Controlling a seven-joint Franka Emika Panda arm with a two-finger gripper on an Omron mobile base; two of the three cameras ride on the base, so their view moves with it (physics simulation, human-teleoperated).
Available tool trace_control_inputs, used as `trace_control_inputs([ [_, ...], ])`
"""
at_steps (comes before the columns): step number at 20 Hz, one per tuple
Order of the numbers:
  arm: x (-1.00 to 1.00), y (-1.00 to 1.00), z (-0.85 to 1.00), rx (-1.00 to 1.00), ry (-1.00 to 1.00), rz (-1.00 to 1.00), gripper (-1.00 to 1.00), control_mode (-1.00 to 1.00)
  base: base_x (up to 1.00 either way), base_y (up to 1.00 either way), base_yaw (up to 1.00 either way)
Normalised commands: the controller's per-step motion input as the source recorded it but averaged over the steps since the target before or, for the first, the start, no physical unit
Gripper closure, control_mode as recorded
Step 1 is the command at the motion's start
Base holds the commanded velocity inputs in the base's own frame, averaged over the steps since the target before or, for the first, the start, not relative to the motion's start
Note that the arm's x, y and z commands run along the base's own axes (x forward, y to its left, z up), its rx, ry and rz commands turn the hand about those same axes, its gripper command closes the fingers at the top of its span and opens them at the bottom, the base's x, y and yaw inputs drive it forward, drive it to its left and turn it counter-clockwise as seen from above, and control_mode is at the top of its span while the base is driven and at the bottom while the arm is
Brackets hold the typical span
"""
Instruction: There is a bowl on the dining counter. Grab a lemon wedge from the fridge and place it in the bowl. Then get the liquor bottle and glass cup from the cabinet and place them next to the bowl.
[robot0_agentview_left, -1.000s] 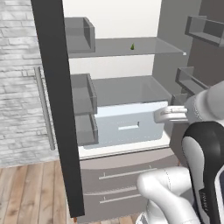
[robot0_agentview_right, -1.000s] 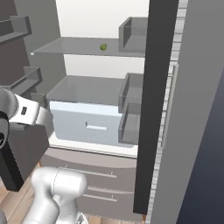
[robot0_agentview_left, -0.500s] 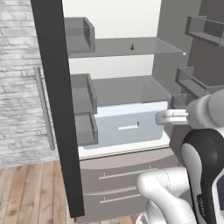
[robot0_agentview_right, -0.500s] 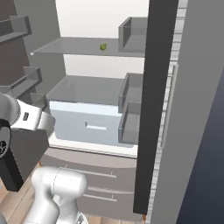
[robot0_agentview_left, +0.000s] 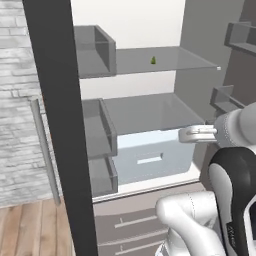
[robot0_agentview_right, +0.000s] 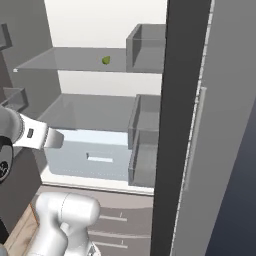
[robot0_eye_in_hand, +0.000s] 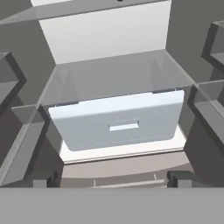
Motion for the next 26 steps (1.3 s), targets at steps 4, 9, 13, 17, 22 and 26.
trace_control_inputs([
  [4,0.0,0.0,0.0,0.0,0.0,0.0,-1.0,1.0,0.55,0.44,-0.28],
  [9,0.0,0.0,0.0,0.0,0.0,0.0,-1.0,1.0,0.59,0.15,-0.13],
  [13,0.0,0.0,0.0,0.0,0.0,0.0,-1.0,1.0,0.6,0.0,0.01],
  [17,0.21,-0.09,0.04,0.0,-0.12,0.1,-1.0,-1.0,0.34,-0.04,0.08],
  [22,0.12,-0.04,0.62,-0.04,-0.34,0.03,-1.0,-1.0,0.0,0.0,0.0],
  [26,0.23,0.01,0.62,-0.06,-0.32,-0.03,-1.0,-1.0,0.0,0.0,0.0],
])
